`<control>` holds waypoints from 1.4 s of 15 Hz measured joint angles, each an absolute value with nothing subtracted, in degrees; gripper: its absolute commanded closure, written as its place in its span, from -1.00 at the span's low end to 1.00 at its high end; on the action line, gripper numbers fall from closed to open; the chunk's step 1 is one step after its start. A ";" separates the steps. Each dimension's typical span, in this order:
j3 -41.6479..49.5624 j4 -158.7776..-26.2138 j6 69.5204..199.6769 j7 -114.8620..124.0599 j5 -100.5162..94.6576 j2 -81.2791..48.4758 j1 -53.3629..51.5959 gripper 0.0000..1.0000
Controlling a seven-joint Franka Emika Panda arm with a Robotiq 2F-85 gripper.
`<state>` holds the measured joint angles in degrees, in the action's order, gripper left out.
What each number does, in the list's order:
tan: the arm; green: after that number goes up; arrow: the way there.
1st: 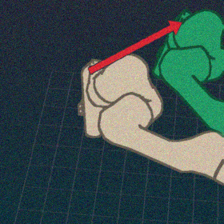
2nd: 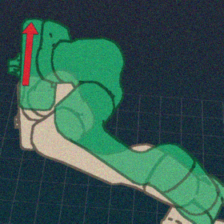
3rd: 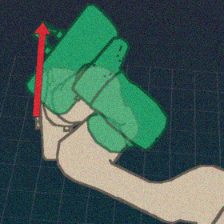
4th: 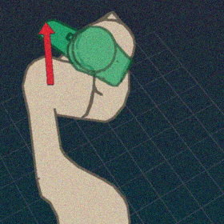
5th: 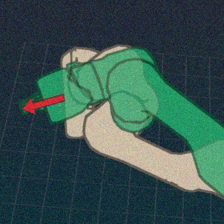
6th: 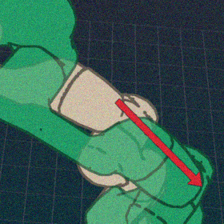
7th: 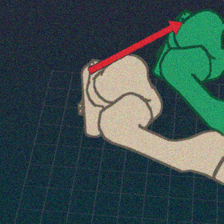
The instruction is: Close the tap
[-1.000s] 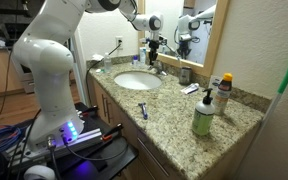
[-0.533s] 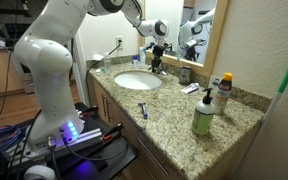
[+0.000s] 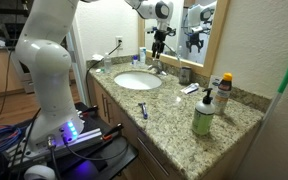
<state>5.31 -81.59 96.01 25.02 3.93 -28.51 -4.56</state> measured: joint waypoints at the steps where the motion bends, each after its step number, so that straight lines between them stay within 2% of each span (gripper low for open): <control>1: 4.99 -82.03 96.01 24.07 5.63 -27.48 -3.92 -1.00; 4: 3.61 -82.52 98.59 22.60 10.65 -27.21 -2.85 -1.00; 12: 1.42 -83.16 117.29 26.63 11.15 -31.85 -5.66 -1.00; 21: 3.50 -83.36 118.46 32.68 3.31 -31.89 -6.32 -1.00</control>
